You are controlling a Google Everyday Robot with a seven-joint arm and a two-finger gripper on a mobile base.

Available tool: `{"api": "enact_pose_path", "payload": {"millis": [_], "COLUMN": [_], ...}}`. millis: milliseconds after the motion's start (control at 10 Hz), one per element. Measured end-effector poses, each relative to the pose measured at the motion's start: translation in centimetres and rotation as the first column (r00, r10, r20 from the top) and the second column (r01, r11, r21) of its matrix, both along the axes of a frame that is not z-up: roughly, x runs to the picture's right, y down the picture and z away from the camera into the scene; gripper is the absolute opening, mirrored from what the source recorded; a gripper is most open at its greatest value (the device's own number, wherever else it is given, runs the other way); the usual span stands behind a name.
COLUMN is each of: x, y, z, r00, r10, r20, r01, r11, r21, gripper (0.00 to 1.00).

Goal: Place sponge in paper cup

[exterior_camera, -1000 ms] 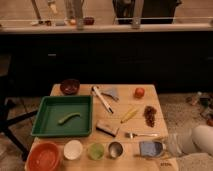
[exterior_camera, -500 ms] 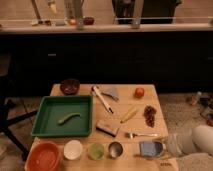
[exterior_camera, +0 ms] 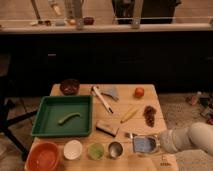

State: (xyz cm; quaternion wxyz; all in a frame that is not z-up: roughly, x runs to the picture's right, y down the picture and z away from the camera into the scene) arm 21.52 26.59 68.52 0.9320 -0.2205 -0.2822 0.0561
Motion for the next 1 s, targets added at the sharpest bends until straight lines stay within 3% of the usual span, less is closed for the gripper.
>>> {"api": "enact_pose_path", "payload": {"millis": [400, 1000], "x": [-6.7, -15.1], "y": [-2.5, -3.8], "z": [-1.5, -1.1], "r00": [0.985, 0.932], "r10": [-0.113, -0.298], "r20": [0.128, 0.209], "r01": [0.106, 0.286], "r11": [0.9924, 0.9545], "r21": [0.063, 0.086], "gripper": [0.00, 0.00]}}
